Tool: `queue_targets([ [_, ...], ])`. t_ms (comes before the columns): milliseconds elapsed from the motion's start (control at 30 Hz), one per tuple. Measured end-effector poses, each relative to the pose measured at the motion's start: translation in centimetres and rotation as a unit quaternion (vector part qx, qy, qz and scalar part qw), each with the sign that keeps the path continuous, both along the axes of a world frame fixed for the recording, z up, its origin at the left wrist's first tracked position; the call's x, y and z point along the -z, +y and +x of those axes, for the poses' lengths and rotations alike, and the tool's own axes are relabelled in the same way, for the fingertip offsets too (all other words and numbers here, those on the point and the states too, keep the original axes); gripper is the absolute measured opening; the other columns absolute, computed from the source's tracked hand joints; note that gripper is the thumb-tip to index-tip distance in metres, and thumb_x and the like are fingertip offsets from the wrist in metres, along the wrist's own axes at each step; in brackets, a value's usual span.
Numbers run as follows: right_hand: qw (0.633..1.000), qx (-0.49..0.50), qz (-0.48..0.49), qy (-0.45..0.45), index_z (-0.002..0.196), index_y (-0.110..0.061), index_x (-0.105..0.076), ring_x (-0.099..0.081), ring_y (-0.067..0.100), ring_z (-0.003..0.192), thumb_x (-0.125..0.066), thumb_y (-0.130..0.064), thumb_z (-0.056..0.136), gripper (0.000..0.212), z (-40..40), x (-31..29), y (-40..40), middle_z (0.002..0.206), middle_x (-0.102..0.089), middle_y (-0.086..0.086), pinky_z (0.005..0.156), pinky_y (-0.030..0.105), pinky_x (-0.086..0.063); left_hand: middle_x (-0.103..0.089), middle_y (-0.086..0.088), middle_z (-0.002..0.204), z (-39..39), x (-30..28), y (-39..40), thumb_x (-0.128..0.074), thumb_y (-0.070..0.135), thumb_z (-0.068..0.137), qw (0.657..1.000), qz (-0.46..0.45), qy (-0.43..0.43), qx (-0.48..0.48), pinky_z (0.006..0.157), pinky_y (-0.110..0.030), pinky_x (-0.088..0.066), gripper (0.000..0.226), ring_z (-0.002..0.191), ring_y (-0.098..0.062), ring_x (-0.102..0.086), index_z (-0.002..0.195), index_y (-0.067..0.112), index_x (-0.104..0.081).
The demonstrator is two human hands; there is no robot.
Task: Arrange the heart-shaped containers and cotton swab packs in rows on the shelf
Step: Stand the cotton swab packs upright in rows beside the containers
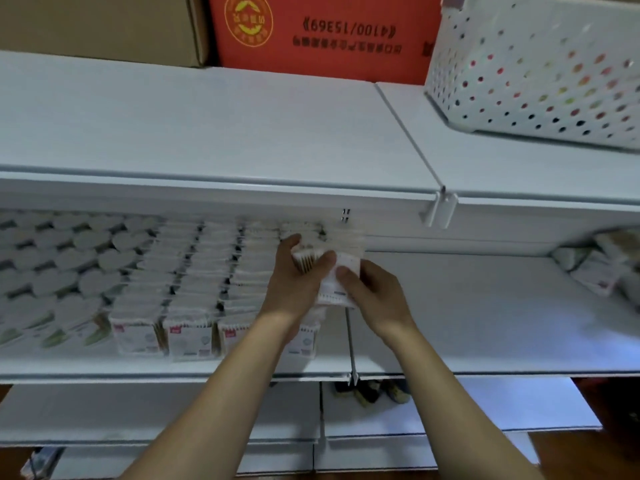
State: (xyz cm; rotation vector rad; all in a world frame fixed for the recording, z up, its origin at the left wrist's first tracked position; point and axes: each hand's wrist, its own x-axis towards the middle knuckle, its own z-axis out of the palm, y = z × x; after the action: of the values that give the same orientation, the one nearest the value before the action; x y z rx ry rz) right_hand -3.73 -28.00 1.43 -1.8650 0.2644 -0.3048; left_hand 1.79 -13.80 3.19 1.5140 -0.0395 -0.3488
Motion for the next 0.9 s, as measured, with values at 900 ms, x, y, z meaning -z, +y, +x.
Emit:
queue_targets([
  [900,0.961,0.07,-0.252,-0.086,0.124,-0.021,-0.067,-0.055,0.024,0.099,-0.067,-0.006,0.089,0.038,4.7,9.1,-5.1,0.112,-0.052,0.004,0.086,0.04,-0.054,-0.042,0.003,0.132,-0.4,-0.8,1.8,-0.062,0.014,0.098,0.989,-0.08,0.051,-0.113,0.072,-0.046,-0.063,0.053,0.107,-0.016,-0.054,0.144,0.033,-0.045],
])
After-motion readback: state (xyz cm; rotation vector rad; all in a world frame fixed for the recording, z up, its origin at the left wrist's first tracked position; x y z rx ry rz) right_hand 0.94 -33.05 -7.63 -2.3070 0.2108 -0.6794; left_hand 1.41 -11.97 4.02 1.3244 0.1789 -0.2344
